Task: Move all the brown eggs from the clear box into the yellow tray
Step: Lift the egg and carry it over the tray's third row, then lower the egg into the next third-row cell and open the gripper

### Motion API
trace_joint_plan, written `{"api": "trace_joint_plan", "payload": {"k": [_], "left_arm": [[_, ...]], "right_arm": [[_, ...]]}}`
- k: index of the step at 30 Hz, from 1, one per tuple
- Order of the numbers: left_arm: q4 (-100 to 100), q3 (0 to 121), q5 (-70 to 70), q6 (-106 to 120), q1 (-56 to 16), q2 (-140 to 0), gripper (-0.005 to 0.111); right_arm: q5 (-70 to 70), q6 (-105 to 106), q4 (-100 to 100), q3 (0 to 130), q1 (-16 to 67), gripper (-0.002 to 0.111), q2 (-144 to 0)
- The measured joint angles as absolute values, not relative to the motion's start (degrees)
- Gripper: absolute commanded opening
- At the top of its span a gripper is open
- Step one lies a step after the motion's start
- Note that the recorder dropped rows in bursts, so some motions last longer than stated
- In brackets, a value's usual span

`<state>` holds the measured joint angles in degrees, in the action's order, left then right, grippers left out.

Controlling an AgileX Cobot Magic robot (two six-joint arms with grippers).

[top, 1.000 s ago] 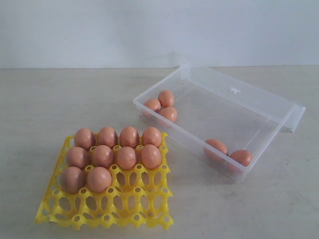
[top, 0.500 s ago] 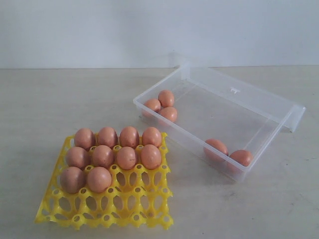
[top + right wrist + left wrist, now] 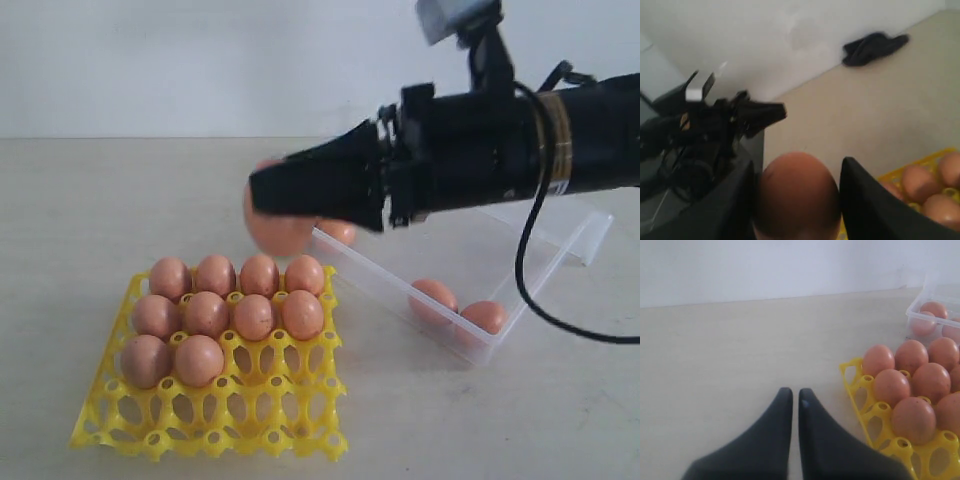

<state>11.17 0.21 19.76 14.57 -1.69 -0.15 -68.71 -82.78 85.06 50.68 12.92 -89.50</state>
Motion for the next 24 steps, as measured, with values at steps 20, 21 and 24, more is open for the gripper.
{"api": "trace_joint_plan", "payload": {"k": [20, 21, 24], "left_arm": [[11.2, 0.2, 19.8, 14.6, -1.7, -0.2, 0.004], [11.2, 0.2, 19.8, 14.6, -1.7, -0.2, 0.004], [11.2, 0.2, 19.8, 14.6, -1.7, -0.2, 0.004]], "right_arm": [[-35.5, -64.3, 77.5, 50.7, 31.6, 0.000, -97.2], [-37.5, -64.0, 77.5, 50.7, 31.6, 0.000, -98.6], [-44.4, -63.3, 77.5, 50.7, 31.9, 0.000, -102.8]]}}
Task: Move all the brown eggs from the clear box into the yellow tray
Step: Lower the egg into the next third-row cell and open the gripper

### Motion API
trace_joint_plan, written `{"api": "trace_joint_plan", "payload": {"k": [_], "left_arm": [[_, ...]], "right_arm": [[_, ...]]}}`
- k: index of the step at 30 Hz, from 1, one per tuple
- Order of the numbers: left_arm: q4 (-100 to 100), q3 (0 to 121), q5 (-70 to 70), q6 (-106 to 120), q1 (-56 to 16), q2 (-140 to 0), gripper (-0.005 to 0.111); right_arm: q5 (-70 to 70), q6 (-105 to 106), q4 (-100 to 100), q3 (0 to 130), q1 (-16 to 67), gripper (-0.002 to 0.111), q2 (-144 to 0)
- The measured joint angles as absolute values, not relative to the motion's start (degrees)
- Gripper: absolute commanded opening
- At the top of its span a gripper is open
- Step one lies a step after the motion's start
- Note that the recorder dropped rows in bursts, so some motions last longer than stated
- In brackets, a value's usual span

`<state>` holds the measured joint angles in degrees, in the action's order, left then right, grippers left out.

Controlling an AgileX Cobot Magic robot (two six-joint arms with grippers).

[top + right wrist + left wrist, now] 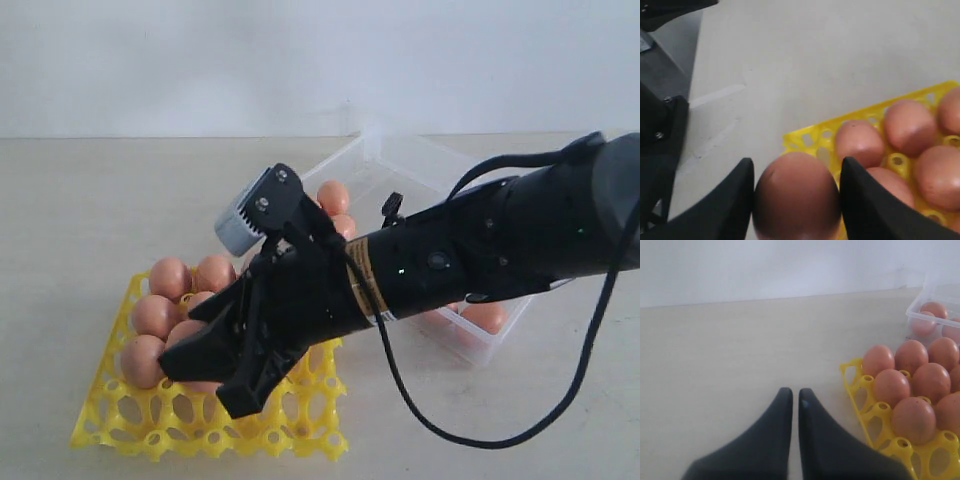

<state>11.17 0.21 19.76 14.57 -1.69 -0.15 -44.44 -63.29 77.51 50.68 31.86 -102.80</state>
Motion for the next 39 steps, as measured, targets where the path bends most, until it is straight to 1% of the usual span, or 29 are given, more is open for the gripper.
{"api": "trace_joint_plan", "payload": {"k": [3, 7, 17, 29, 39], "left_arm": [[11.2, 0.2, 19.8, 14.6, -1.7, -0.2, 0.004], [11.2, 0.2, 19.8, 14.6, -1.7, -0.2, 0.004], [11.2, 0.2, 19.8, 14.6, -1.7, -0.2, 0.004], [11.2, 0.2, 19.8, 14.6, -1.7, -0.2, 0.004], [11.2, 0.2, 19.8, 14.6, -1.7, -0.2, 0.004]], "right_arm": [[-46.7, -63.2, 77.5, 50.7, 31.9, 0.000, -104.4], [-45.5, -62.4, 77.4, 50.7, 31.9, 0.000, -104.6], [-34.8, -57.7, 74.3, 50.7, 31.9, 0.000, -104.6], [-33.0, -47.2, 66.9, 50.7, 31.9, 0.000, -104.6], [-31.0, -44.5, 65.0, 50.7, 31.9, 0.000, -105.7]]}}
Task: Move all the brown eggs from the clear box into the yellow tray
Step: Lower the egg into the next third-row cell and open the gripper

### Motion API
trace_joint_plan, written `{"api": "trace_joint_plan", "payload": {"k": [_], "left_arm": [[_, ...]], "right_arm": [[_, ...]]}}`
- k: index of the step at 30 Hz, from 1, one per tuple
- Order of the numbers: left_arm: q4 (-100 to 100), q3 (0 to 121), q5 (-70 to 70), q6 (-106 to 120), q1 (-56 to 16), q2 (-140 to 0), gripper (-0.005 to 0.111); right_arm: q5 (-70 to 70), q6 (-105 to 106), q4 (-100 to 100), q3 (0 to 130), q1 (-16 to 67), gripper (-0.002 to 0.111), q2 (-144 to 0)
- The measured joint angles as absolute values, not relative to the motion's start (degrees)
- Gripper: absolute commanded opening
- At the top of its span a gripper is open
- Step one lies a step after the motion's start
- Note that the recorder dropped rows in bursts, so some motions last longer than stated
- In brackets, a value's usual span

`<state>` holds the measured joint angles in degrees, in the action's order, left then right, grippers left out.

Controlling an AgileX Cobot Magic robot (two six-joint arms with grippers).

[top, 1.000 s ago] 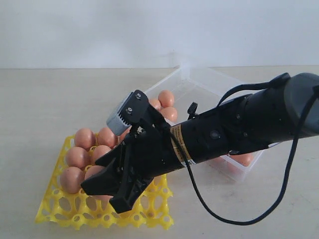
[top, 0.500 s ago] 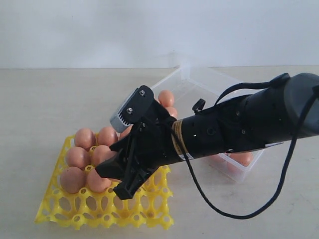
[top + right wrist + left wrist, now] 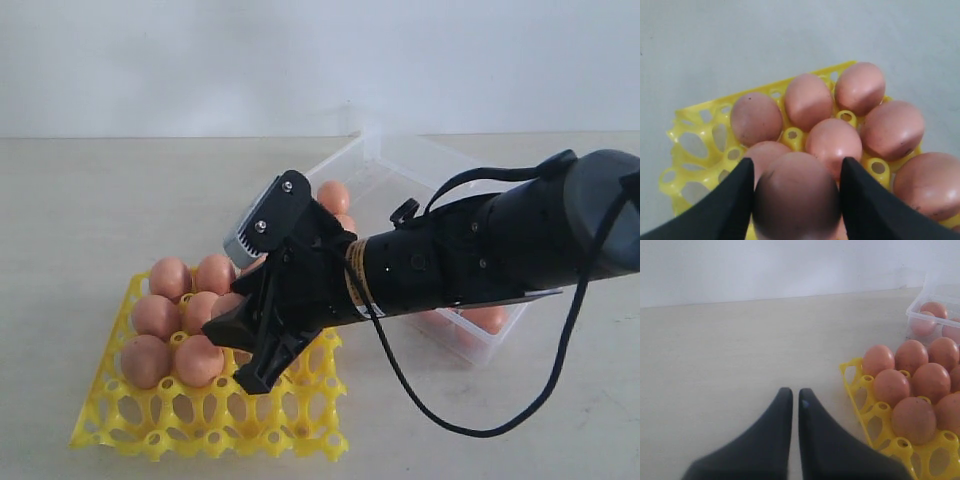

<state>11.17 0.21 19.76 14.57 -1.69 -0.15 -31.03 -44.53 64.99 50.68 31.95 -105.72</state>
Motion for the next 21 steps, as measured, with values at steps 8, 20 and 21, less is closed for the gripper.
{"api": "trace_joint_plan", "payload": {"k": [8, 20, 21], "left_arm": [[11.2, 0.2, 19.8, 14.6, -1.7, -0.2, 0.004], [11.2, 0.2, 19.8, 14.6, -1.7, -0.2, 0.004], [11.2, 0.2, 19.8, 14.6, -1.7, -0.2, 0.004]], "right_arm": [[-33.4, -44.1, 63.7, 50.7, 31.9, 0.000, -108.3], [-32.1, -43.7, 62.0, 50.7, 31.9, 0.001, -108.3], [-32.1, -43.7, 61.9, 50.7, 31.9, 0.003, -108.3]]}}
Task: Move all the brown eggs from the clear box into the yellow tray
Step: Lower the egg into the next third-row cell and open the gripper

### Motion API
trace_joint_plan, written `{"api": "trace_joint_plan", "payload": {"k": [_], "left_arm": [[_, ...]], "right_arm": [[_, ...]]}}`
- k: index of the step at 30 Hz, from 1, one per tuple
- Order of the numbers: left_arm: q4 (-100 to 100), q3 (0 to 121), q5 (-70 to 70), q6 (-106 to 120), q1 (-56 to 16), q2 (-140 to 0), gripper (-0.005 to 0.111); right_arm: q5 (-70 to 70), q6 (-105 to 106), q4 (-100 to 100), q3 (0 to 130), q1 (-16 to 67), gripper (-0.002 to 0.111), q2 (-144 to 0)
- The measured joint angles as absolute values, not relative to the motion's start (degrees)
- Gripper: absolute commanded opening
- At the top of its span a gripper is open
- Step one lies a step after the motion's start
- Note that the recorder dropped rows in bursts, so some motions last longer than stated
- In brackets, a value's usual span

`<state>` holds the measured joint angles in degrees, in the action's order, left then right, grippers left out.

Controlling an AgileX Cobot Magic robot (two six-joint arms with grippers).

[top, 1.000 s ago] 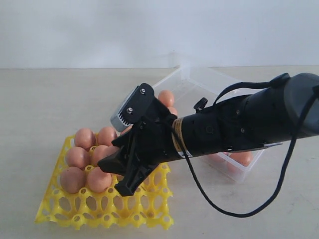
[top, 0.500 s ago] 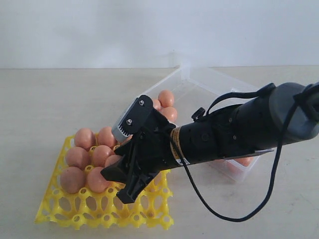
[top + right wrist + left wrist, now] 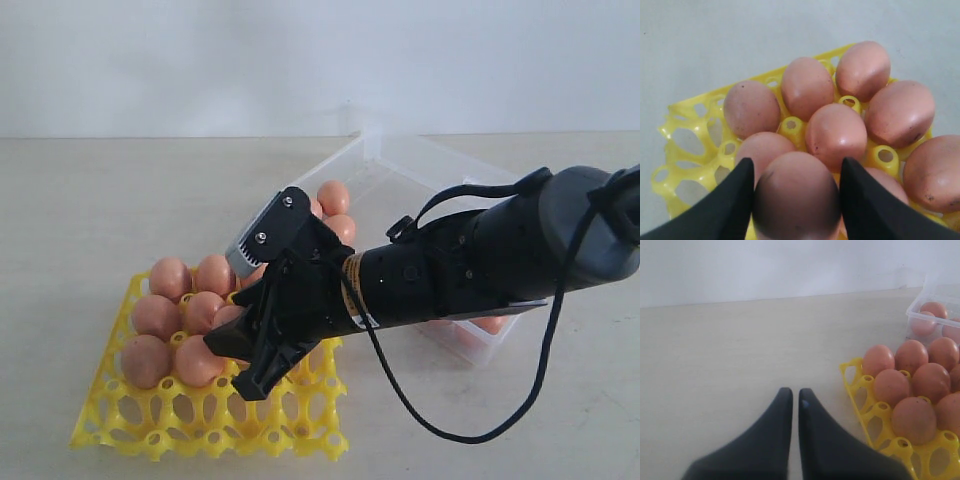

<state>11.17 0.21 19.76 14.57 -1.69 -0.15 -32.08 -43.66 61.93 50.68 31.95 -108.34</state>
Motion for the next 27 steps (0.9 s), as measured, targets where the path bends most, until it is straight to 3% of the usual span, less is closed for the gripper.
{"api": "trace_joint_plan", "payload": {"k": [6, 9, 14, 19, 27], "left_arm": [[11.2, 0.2, 19.8, 14.6, -1.7, -0.2, 0.004], [11.2, 0.2, 19.8, 14.6, -1.7, -0.2, 0.004], [11.2, 0.2, 19.8, 14.6, -1.7, -0.2, 0.004], [11.2, 0.2, 19.8, 14.6, -1.7, -0.2, 0.004], [11.2, 0.2, 19.8, 14.6, -1.7, -0.2, 0.004]], "right_arm": [[-32.1, -44.7, 61.9, 50.7, 31.9, 0.029, -108.3], [-32.1, -45.0, 61.9, 50.7, 31.9, 0.037, -108.3], [-32.1, -45.3, 61.9, 50.7, 31.9, 0.038, -108.3], [-32.1, -47.4, 61.9, 50.7, 31.9, 0.053, -108.3], [-32.7, -48.1, 61.9, 50.7, 31.9, 0.052, -108.3]]}}
